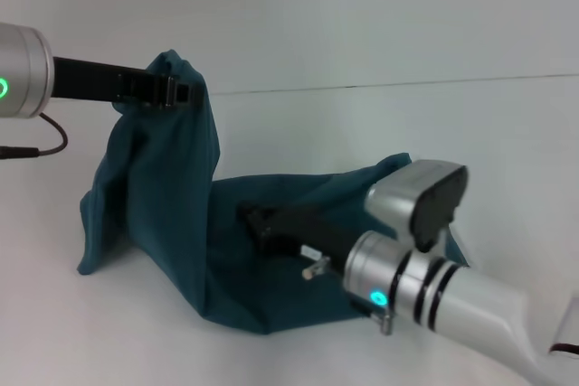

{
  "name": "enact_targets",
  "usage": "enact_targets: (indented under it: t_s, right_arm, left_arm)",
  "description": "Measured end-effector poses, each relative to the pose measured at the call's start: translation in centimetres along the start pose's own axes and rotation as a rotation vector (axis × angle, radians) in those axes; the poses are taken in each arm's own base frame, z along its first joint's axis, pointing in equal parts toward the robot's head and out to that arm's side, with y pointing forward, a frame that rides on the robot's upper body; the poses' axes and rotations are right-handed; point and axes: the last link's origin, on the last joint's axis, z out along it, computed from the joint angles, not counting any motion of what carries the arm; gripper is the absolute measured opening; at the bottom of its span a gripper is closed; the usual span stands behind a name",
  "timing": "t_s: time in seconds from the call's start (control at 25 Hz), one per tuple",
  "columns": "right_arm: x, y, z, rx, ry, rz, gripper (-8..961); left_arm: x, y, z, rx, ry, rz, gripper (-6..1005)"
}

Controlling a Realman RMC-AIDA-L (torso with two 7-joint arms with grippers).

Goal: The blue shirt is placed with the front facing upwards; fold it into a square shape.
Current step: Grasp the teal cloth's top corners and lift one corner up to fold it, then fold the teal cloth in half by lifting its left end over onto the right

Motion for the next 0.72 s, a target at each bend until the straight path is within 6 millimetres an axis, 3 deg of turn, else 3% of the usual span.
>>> enact_targets:
  t_s: [0.44,0.56,0.72]
  right_arm:
    - [0.7,4.6,2.8,-0.134,0.154,-0.111,20]
    - [0.5,4.0,2.5,-0.115,0.127,-0.09,20]
    - [-0.2,0.7,0.1,-0.045,0.005,-0.026,20]
  left_arm:
    - [0.4,0.3,-0.4,-0.002,0.016,0.015,88]
    - [0.3,0.3,-0.3,-0.002,0.015,0.014,88]
    - [0.1,0.3,-0.3,-0.003,0.012,0.013,87]
